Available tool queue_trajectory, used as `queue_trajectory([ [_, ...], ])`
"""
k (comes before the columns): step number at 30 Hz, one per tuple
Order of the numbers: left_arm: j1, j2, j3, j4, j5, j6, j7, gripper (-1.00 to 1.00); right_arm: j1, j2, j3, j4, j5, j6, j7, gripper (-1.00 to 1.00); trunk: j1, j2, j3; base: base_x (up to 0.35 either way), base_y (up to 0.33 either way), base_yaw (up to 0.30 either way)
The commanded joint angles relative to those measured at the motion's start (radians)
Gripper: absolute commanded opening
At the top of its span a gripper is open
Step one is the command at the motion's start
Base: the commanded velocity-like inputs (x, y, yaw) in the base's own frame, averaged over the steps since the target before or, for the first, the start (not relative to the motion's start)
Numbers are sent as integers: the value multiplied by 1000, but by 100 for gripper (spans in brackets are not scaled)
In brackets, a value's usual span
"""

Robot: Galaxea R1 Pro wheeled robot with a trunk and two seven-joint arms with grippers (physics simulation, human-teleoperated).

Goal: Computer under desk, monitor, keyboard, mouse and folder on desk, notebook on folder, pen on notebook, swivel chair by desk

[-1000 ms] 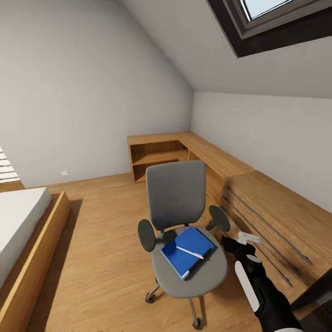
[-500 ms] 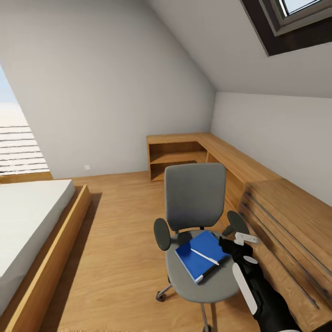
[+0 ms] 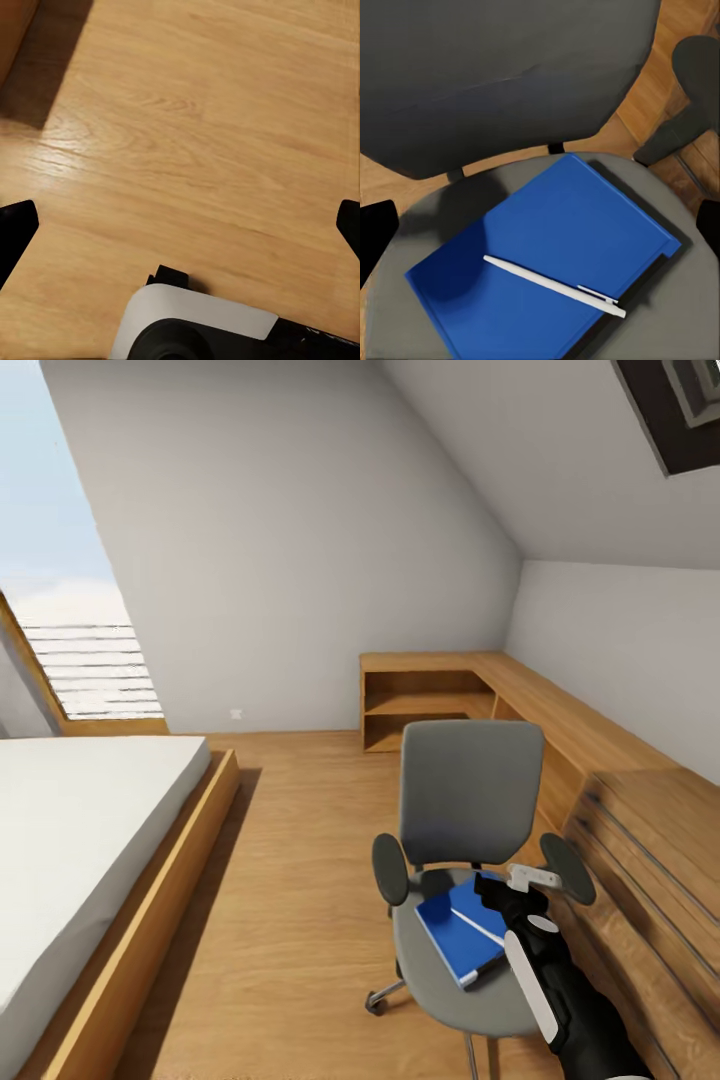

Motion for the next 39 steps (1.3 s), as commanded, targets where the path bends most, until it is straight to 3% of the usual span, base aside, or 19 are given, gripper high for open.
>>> queue_trajectory([
  [1, 0, 0, 2, -1, 10, 0, -9, 100, 0, -1, 1, -2, -8, 4, -7, 100, 0, -1, -1, 0, 0, 279],
  [22, 0, 1, 4, -1, 12, -1, -9, 100, 0, -3, 1, -3, -8, 5, -6, 100, 0, -1, -1, 0, -156, 272],
  [39, 0, 1, 4, -1, 12, -1, -9, 100, 0, -9, 1, -2, -2, 13, -4, 100, 0, -1, -1, 0, -10, 72],
])
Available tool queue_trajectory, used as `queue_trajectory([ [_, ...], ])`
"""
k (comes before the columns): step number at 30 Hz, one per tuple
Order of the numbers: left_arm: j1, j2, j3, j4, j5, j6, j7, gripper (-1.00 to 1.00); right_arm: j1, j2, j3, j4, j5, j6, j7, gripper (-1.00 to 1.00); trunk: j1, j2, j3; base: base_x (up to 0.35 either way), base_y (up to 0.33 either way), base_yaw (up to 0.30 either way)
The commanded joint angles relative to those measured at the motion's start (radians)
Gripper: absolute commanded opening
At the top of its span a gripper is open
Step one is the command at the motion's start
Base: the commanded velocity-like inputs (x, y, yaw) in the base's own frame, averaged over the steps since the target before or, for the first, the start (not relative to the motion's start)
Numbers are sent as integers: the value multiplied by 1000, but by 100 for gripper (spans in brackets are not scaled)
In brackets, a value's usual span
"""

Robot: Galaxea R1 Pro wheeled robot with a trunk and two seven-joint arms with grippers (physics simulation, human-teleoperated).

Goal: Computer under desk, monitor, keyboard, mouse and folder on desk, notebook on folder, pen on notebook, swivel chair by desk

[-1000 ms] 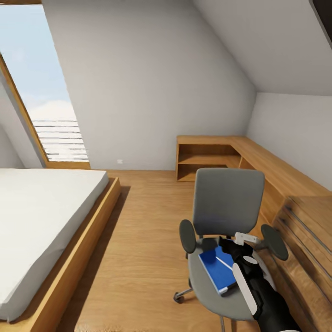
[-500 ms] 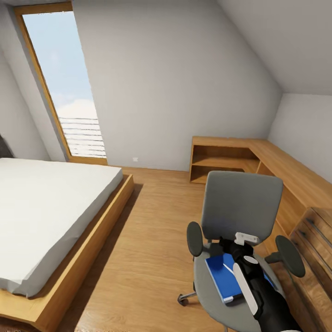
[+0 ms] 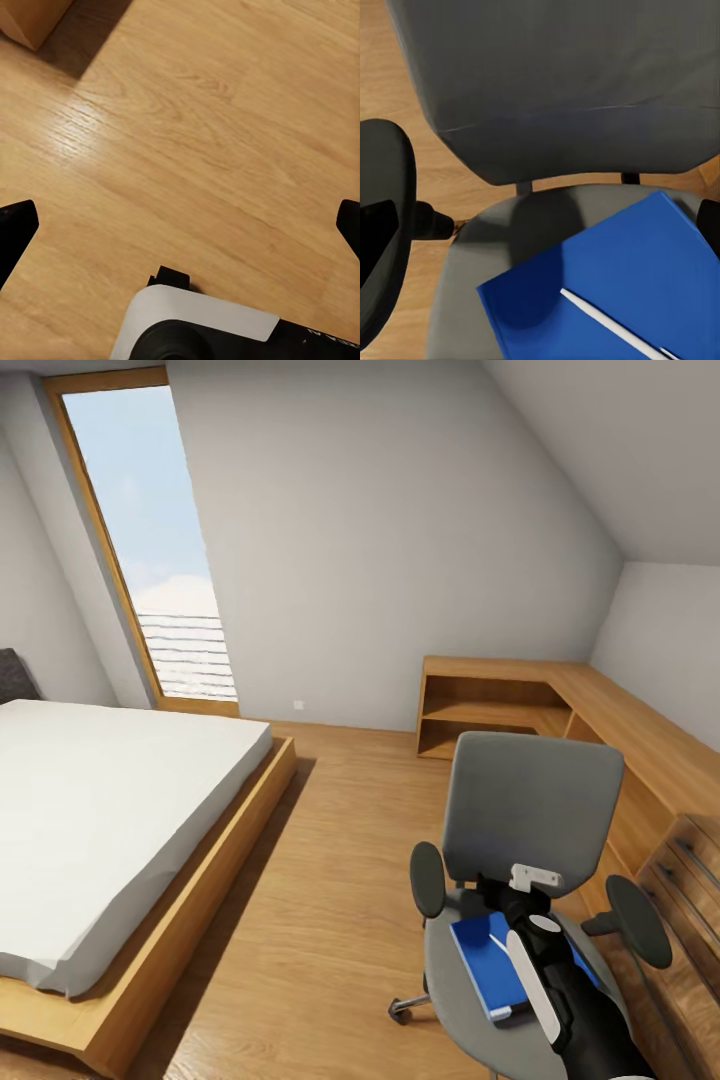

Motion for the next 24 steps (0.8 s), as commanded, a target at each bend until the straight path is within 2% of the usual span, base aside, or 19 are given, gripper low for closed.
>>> queue_trajectory([
  [1, 0, 0, 2, -1, 10, 1, -9, 100, 0, -1, 1, -1, -5, 4, -6, 100, 0, -1, -1, 0, -1, 8],
  [9, 0, 0, 2, -1, 10, 1, -9, 100, 3, -2, 1, 2, 33, 2, -4, 100, 0, -1, -1, 45, -74, 3],
  [15, 0, 0, 2, -1, 10, 1, -9, 100, 12, -3, 1, 17, 68, -1, -1, 100, 0, -1, -1, 109, -254, 1],
  [24, 0, 1, 2, -1, 10, 1, -9, 100, 13, -5, 1, 20, 80, 2, -1, 100, 0, -1, -1, 100, -236, 0],
])
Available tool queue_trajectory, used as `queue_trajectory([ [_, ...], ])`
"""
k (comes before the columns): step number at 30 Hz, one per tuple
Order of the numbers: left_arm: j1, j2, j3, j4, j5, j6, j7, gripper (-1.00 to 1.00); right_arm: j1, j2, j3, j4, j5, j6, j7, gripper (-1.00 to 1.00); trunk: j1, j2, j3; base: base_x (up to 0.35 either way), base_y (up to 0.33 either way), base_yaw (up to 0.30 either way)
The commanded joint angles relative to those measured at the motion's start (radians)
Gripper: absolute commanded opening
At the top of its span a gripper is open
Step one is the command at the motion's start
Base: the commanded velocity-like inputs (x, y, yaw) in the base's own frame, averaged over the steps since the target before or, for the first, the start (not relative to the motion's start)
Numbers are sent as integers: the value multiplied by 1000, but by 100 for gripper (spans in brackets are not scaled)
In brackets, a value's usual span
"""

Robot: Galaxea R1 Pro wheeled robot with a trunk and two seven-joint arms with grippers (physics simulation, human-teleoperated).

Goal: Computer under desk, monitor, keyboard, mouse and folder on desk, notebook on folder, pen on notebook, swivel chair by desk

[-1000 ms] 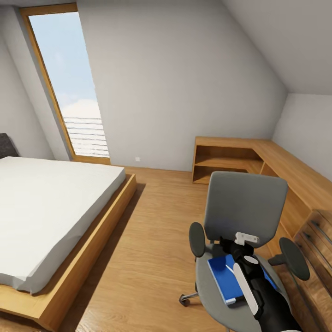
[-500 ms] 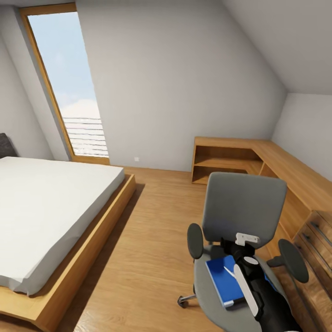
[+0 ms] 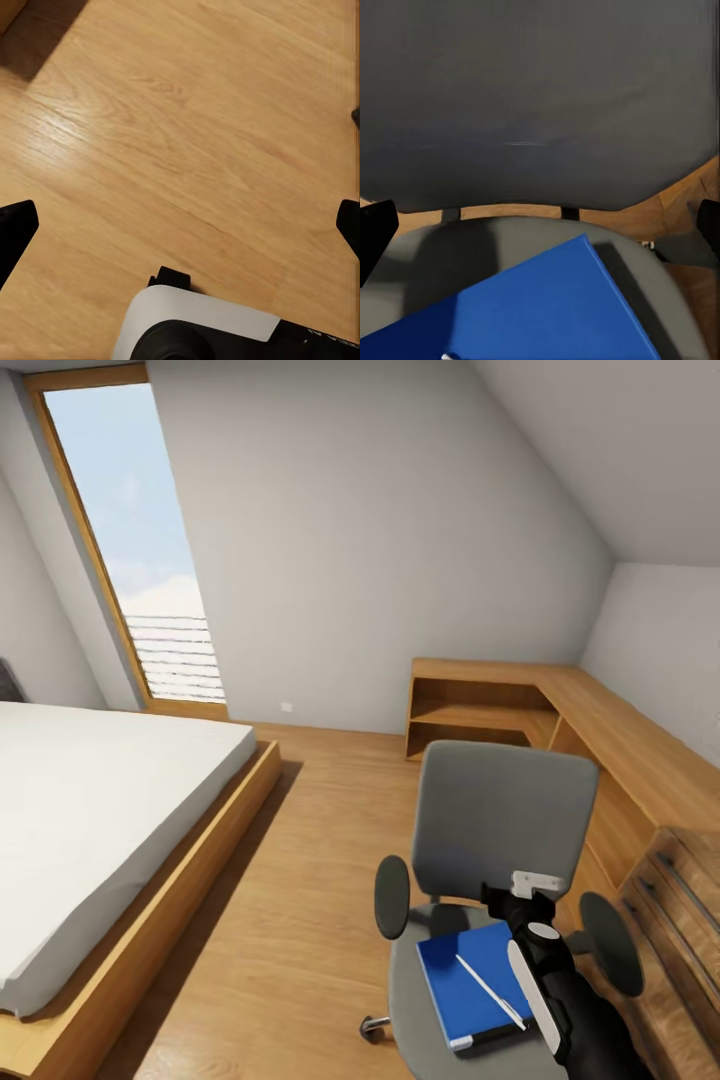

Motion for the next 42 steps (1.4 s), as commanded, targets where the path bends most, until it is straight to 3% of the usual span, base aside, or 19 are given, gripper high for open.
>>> queue_trajectory([
  [1, 0, -1, 3, -1, 10, 1, -9, 100, 0, -1, 2, -1, -10, 4, -7, 100, 0, -1, -1, 44, -119, 0],
  [12, 0, -1, 3, -1, 10, 1, -9, 100, 0, -3, 3, -1, -5, 9, -5, 100, 0, -1, -1, 9, -24, 0],
  [20, 0, 0, 3, -1, 10, 1, -9, 100, 0, -5, 4, 1, 25, 69, -5, 100, 0, -1, -1, 0, 0, 0],
  [21, 0, 0, 3, -1, 10, 1, -9, 100, 0, -5, 5, 1, 63, 86, 7, 100, 0, -1, -1, 0, 0, 0],
  [24, 0, -1, 3, -1, 10, 1, -9, 100, 0, -5, 6, 2, 125, 104, 45, 100, 0, -1, -1, 0, 0, 0],
  [31, 0, -1, 3, -1, 10, 1, -9, 100, 1, -22, 8, 2, 216, 166, 187, 100, 0, -1, -1, 0, 0, 0],
  [42, 0, -1, 3, -1, 10, 1, -9, 100, 1, -91, 12, 1, 241, 219, 413, 100, 0, -1, -1, 0, 0, 0],
])
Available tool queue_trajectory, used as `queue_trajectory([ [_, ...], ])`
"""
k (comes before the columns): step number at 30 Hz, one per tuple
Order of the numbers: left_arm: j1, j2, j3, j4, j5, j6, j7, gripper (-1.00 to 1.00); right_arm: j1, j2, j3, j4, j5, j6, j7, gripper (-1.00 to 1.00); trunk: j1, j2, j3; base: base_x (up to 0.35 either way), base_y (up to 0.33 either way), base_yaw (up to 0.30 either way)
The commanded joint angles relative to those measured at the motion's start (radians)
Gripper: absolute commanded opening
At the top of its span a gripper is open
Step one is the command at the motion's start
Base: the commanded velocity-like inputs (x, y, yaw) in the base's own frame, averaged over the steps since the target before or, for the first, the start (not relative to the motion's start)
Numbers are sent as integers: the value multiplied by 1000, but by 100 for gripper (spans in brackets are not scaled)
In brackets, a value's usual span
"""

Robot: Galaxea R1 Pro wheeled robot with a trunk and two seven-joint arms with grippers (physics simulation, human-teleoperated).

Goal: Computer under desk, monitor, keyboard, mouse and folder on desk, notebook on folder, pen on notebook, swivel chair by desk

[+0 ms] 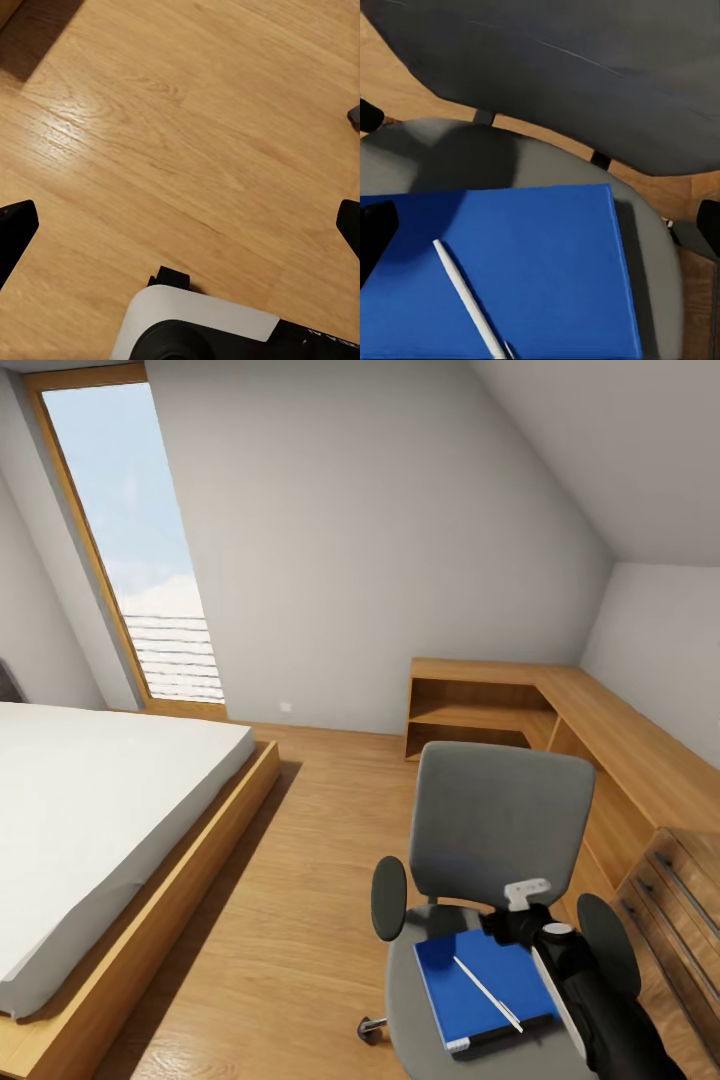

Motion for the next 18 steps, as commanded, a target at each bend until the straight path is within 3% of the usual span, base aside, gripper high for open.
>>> queue_trajectory([
  [1, 0, 0, 3, -1, 10, 1, -9, 100, 0, -8, 5, -1, 11, 10, 30, 100, 0, -1, -1, 0, 0, 0],
  [7, 0, 0, 3, -1, 10, 1, -9, 100, 0, -47, 77, -1, 30, 35, 163, 100, 0, -1, -1, 0, 0, 0],
  [11, 0, 0, 3, -1, 10, 1, -9, 100, 0, -67, 110, 9, 43, 41, 217, 100, 0, -1, -1, 0, 0, 0],
  [13, 0, 0, 3, -1, 10, 1, -9, 100, 0, -70, 122, 20, 47, 41, 238, 100, 0, -1, -1, 0, 0, 0],
  [18, 0, 1, 3, -2, 9, 1, -9, 100, -1, -76, 199, 45, 63, 42, 310, 100, 0, -1, -1, 0, 0, 0],
])
